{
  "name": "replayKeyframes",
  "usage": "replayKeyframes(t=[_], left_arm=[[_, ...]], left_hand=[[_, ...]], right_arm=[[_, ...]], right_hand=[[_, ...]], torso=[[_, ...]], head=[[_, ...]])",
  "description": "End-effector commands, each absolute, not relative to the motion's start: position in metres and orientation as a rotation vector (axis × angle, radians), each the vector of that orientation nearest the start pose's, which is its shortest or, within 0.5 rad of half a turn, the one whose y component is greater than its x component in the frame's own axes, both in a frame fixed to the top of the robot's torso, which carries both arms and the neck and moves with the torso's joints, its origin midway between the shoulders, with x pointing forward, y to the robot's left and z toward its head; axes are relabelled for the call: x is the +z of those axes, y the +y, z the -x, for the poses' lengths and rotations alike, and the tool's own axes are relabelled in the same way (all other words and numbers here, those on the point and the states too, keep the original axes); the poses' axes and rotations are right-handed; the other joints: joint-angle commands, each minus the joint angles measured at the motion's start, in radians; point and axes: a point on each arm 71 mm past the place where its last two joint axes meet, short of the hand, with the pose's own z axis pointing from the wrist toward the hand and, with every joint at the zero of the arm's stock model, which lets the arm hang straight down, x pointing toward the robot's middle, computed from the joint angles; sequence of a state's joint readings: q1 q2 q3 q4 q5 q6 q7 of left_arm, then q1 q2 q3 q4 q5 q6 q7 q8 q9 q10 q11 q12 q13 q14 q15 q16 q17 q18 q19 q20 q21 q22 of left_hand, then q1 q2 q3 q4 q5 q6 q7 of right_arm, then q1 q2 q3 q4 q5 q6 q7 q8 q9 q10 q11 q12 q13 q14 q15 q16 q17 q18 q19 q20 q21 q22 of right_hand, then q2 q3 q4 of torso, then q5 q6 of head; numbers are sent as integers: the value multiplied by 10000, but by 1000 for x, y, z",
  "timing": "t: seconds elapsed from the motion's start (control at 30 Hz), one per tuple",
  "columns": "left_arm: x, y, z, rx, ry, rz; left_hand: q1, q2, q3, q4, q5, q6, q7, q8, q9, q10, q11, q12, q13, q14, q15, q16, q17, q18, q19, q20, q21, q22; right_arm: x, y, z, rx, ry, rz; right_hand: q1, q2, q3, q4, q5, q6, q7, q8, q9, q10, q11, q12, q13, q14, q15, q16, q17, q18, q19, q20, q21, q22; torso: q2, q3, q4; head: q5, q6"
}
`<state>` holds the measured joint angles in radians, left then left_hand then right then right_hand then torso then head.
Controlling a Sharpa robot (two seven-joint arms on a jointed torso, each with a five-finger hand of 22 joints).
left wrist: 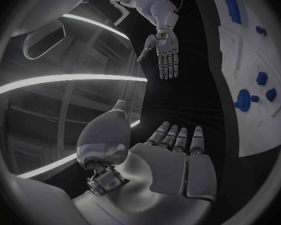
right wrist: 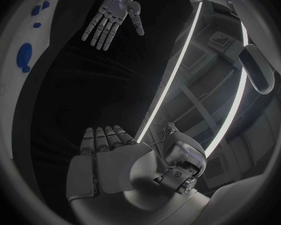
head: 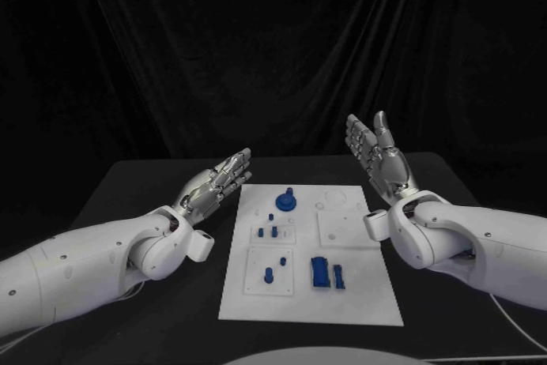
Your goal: Assemble the parts on the task board
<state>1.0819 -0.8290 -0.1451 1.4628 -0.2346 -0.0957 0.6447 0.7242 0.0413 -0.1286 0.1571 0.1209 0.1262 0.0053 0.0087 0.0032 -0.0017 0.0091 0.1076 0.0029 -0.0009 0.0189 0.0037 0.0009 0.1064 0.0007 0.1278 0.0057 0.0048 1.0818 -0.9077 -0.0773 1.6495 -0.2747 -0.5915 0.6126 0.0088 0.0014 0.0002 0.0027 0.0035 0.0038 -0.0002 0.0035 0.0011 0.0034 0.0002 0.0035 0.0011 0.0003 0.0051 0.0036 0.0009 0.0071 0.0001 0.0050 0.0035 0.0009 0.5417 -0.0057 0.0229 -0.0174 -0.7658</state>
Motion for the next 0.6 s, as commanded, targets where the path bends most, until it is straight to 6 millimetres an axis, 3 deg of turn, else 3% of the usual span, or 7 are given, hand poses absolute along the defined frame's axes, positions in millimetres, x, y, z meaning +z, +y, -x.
replayKeyframes(t=[0.03, 0.17, 0.2, 0.23, 0.3, 0.37, 0.6], left_arm=[[-251, 206, -455, -15672, 14378, 9320], [-243, 201, -459, -14683, 13645, 10118], [-241, 200, -459, -14463, 13493, 10299], [-239, 199, -460, -14236, 13340, 10485], [-235, 197, -461, -13802, 13057, 10843], [-232, 196, -461, -13320, 12760, 11242], [-225, 193, -462, -12464, 12272, 11946]], left_hand=[[-2307, -413, 407, -507, -385, -413, -53, -87, -32, 17, -91, -342, -29, 9, -189, -37, -9, -317, -7, -402, -57, -48], [-3104, -413, 561, -661, -1209, -518, -53, -87, -32, 17, -91, -1076, -29, 9, -189, -37, -9, -320, -7, -533, -57, -48], [-3225, -413, 586, -686, -1209, -556, -53, -87, -32, 17, -91, -1076, -29, 9, -189, -37, -9, -1064, -7, -549, -57, -48], [-3391, -413, 1286, -717, -1209, -1262, -53, -87, -32, 17, -91, -1076, -29, 9, -189, -37, -9, -1064, -7, -1278, -57, -48], [-3704, -413, 1286, -821, -1209, -1262, -53, -87, -32, 17, -91, -1076, -29, 9, -189, -37, -9, -1064, -7, -1278, -57, -48], [-4024, -413, 1286, -1571, -1209, -1262, -53, -87, -32, 17, -91, -1076, -29, 9, -189, -37, -9, -1064, -7, -1278, -57, -48], [-4792, -413, 1286, -1571, -1209, -1262, -53, -87, -32, 17, -91, -1076, -29, 9, -189, -37, -9, -1064, -7, -1278, -57, -48]], right_arm=[[-223, -211, -449, 12640, 12560, -10555], [-224, -198, -458, 12402, 12289, -11607], [-224, -196, -459, 12367, 12253, -11760], [-224, -195, -460, 12337, 12223, -11887], [-224, -193, -461, 12299, 12188, -12047], [-224, -192, -462, 12289, 12178, -12089], [-224, -192, -462, 12289, 12178, -12089]], right_hand=[[-88, -14, -2, -27, -35, -38, 2, -35, -11, -34, -2, -35, -11, -3, -51, -36, -9, -71, -1, -50, -35, -9], [-88, -14, -2, -27, -35, -38, 2, -35, -11, -34, -2, -35, -11, -3, -51, -36, -9, -71, -1, -50, -35, -9], [-88, -14, -2, -27, -35, -38, 2, -35, -11, -34, -2, -35, -11, -3, -51, -36, -9, -71, -1, -50, -35, -9], [-88, -14, -2, -27, -35, -38, 2, -35, -11, -34, -2, -35, -11, -3, -51, -36, -9, -71, -1, -50, -35, -9], [-88, -14, -2, -27, -35, -38, 2, -35, -11, -34, -2, -35, -11, -3, -51, -36, -9, -71, -1, -50, -35, -9], [-88, -14, -2, -27, -35, -38, 2, -35, -11, -34, -2, -35, -11, -3, -51, -36, -9, -71, -1, -50, -35, -9], [-88, -14, -2, -27, -35, -38, 2, -35, -11, -34, -2, -35, -11, -3, -51, -36, -9, -71, -1, -50, -35, -9]], torso=[[11, 26, -102], [18, 42, -169], [20, 45, -180], [21, 47, -190], [23, 51, -207], [24, 55, -222], [25, 57, -229]], head=[[66, 601], [123, 1154], [132, 1248], [141, 1334], [156, 1473], [168, 1596], [174, 1658]])
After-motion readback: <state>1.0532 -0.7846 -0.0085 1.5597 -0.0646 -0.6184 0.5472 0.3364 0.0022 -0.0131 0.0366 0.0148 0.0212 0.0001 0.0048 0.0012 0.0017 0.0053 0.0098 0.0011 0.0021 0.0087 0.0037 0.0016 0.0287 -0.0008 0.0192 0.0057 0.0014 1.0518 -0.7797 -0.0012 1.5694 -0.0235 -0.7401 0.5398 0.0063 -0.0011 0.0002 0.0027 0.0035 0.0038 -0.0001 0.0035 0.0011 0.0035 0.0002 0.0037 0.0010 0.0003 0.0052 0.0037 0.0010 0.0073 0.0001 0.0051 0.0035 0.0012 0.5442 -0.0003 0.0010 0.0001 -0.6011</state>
